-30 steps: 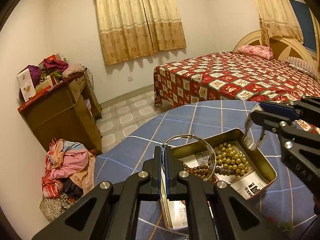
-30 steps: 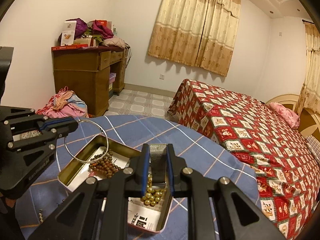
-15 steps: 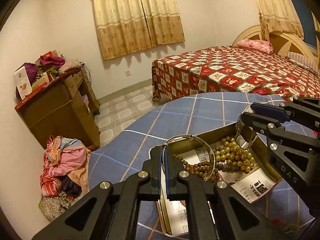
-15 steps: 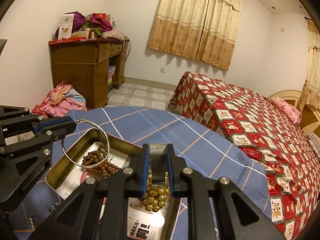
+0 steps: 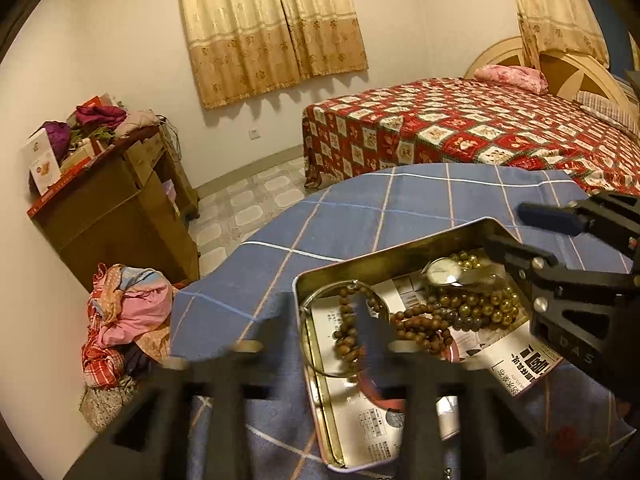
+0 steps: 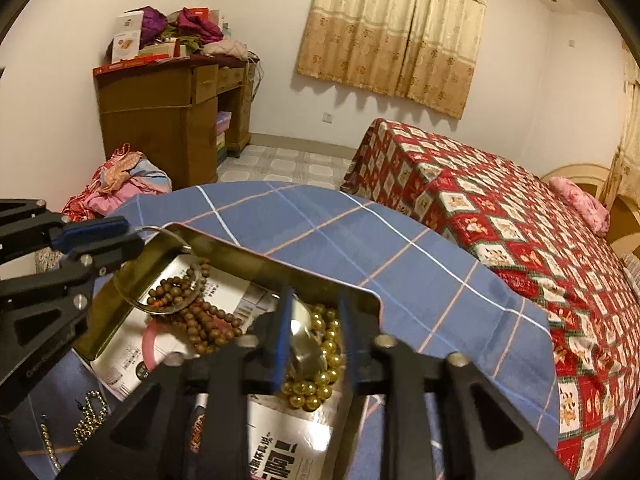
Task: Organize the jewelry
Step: 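Open both grippers to drop the bangle and watch inside the tin, then move the left gripper to the pearl necklace while the right moves to the jade bangle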
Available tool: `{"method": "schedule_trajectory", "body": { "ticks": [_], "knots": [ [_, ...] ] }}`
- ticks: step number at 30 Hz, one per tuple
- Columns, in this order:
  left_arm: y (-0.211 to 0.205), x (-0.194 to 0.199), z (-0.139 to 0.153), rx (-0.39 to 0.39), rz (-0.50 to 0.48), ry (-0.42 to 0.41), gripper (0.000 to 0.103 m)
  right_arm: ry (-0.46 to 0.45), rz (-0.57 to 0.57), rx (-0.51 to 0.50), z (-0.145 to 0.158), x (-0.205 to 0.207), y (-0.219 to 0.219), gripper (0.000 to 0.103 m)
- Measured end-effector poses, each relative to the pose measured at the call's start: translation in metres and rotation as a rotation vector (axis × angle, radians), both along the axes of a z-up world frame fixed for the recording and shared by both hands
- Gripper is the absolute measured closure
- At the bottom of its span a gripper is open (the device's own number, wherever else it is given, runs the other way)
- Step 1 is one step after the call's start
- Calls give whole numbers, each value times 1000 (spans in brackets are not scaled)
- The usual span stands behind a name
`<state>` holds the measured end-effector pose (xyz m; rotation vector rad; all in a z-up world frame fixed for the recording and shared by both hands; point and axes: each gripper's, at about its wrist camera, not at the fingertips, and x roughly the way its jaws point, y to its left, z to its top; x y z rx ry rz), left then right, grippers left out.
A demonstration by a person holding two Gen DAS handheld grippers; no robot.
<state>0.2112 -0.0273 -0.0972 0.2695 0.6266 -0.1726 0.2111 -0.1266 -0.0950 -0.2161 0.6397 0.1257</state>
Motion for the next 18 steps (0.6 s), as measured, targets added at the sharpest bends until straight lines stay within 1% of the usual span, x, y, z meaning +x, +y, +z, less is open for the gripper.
{"method": "schedule_trajectory", "body": {
  "ticks": [1, 2, 4, 6, 10, 13, 16, 18],
  "knots": [
    [2, -5, 2, 3, 16, -25, 26, -3, -5, 2, 0, -2, -1, 53],
    [5, -9, 4, 1, 21, -44, 25, -4, -7, 0, 0, -6, -3, 53],
    [11, -17, 6, -13, 15, -50, 25, 2, -23, -7, 0, -12, -7, 53],
    [16, -23, 7, -13, 28, -52, 25, 12, -30, 7, 0, -21, -13, 52],
    [28, -40, 4, -16, 54, -38, 25, 16, -49, 11, -1, -40, -24, 46],
    [33, -54, -1, -1, 75, -29, 25, 24, -58, 24, -3, -53, -32, 45],
    [38, -69, -6, -7, 86, -17, 25, 22, -61, 20, -5, -69, -33, 39],
    [41, -82, -8, -13, 87, -8, 25, 23, -63, 17, -8, -79, -34, 37]
  ]
}}
